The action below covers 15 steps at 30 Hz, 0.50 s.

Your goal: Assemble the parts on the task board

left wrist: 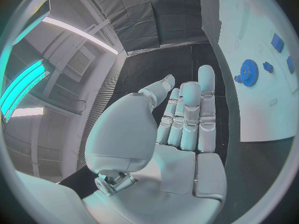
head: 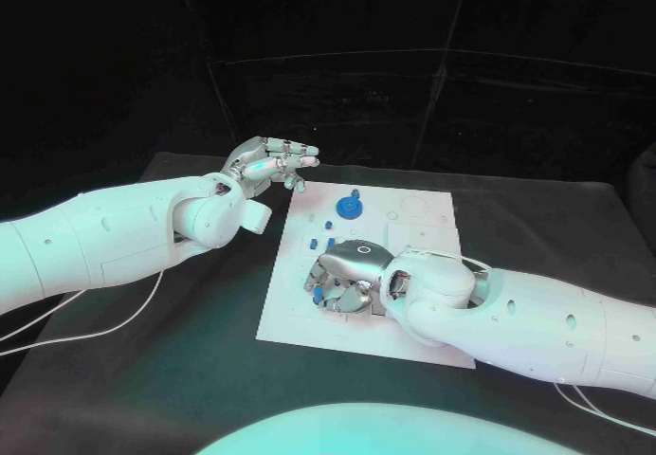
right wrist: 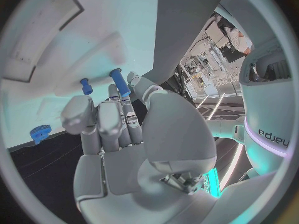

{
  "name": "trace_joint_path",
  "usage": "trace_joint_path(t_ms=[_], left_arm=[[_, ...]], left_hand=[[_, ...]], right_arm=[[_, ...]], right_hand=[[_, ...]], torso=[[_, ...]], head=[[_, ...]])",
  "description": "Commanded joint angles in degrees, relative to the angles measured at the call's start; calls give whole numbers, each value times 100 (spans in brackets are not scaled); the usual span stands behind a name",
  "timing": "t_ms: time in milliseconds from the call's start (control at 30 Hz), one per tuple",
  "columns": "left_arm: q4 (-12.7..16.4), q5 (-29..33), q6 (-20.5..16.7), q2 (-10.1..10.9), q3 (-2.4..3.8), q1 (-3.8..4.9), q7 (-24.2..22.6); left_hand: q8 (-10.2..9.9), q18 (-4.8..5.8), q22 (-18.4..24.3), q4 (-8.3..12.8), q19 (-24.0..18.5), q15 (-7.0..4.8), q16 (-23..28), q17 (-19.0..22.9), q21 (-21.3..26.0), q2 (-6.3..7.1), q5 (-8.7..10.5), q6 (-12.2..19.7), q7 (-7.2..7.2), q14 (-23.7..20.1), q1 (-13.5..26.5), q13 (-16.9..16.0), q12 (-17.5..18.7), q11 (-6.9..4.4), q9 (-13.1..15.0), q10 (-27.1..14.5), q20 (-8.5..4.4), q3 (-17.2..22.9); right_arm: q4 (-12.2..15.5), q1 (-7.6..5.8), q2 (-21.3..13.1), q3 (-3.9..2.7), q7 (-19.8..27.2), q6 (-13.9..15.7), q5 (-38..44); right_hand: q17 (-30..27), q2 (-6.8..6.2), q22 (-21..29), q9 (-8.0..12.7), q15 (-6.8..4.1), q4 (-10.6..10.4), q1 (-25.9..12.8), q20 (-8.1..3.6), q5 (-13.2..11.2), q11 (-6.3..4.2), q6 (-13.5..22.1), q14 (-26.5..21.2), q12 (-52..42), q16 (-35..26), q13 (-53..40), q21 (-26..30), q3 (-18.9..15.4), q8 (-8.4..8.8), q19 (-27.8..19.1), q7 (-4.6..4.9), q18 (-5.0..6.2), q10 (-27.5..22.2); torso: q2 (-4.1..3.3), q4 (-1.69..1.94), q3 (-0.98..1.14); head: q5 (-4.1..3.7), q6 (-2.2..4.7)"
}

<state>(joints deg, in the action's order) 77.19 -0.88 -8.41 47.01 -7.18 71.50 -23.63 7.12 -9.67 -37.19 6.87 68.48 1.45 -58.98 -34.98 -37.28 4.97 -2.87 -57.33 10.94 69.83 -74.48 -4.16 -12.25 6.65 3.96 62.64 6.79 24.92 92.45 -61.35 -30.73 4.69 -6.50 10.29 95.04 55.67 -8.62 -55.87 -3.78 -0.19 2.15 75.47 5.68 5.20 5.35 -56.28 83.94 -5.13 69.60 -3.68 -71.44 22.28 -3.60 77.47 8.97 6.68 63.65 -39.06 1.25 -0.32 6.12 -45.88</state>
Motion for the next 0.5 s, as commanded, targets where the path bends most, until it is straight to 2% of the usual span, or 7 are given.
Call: trace_joint_path(t_ms=[33,67,133,300,333,433,500], left_arm=[[10,20,50,2,5,10,-18],[10,20,51,3,5,10,-17],[10,20,52,3,5,10,-16],[5,20,48,8,5,10,-15],[5,20,47,11,5,10,-15],[6,20,45,16,5,10,-13],[8,20,42,21,4,10,-14]], left_hand=[[34,-74,6,-3,-32,4,27,6,19,-37,7,45,7,-52,-13,-6,-38,-3,-1,-29,17,-32],[34,-74,6,-3,-32,4,27,6,19,-37,7,45,7,-52,-13,-6,-38,-3,-1,-29,17,-32],[34,-74,6,-3,-32,4,27,6,19,-37,7,45,7,-52,-13,-6,-38,-3,-1,-29,17,-32],[40,-76,10,4,-33,2,26,17,24,-42,7,49,6,-58,-26,-7,-47,-5,0,-36,17,-36],[41,-76,10,4,-33,2,26,17,24,-42,7,50,6,-58,-26,-7,-48,-5,0,-36,17,-36],[42,-77,11,7,-33,2,26,18,25,-43,7,51,5,-59,-30,-8,-49,-6,0,-37,17,-36],[42,-77,11,7,-33,2,26,18,25,-43,7,51,5,-59,-30,-8,-49,-6,0,-37,17,-36]], right_arm=[[3,-8,-12,-1,-42,315,-15],[5,-8,-20,-1,-47,405,-11],[14,-8,-42,-1,-49,551,-5],[136,-9,-216,-2,25,837,-10],[208,-10,-315,-4,96,923,-47],[406,-19,-603,-8,305,1114,-265],[545,-46,-820,-11,384,1223,-539]], right_hand=[[-250,-27,399,11,59,-12,-34,32,-30,40,209,-45,81,-176,8,256,-185,13,-178,39,42,-304],[-366,-2,654,0,84,-21,-10,50,-27,65,352,-106,75,-262,-18,433,-319,-4,-288,43,93,-507],[-468,2,872,-5,99,-33,8,74,-22,85,448,-148,66,-329,-15,584,-491,-8,-365,49,123,-703],[-524,65,998,-5,112,-77,89,89,15,97,632,-166,-115,-344,-31,693,-882,-7,-357,78,138,-864],[-521,83,1008,-10,109,-104,109,86,67,88,638,-158,-205,-332,-36,706,-1026,-13,-336,86,136,-866],[-439,100,937,-23,104,-188,98,79,482,95,587,-108,-472,-255,-70,669,-1324,-33,-256,121,118,-683],[-124,145,590,-42,92,-220,113,73,600,75,466,-5,-695,-37,-132,451,-1402,-78,-101,127,58,-387]], torso=[[2,-2,3],[2,-2,3],[0,-2,4],[3,-1,8],[7,-6,6],[15,-11,-3],[16,-12,-5]], head=[[-9,6],[-9,6],[-19,15],[-43,34],[-57,47],[-84,58],[-118,80]])
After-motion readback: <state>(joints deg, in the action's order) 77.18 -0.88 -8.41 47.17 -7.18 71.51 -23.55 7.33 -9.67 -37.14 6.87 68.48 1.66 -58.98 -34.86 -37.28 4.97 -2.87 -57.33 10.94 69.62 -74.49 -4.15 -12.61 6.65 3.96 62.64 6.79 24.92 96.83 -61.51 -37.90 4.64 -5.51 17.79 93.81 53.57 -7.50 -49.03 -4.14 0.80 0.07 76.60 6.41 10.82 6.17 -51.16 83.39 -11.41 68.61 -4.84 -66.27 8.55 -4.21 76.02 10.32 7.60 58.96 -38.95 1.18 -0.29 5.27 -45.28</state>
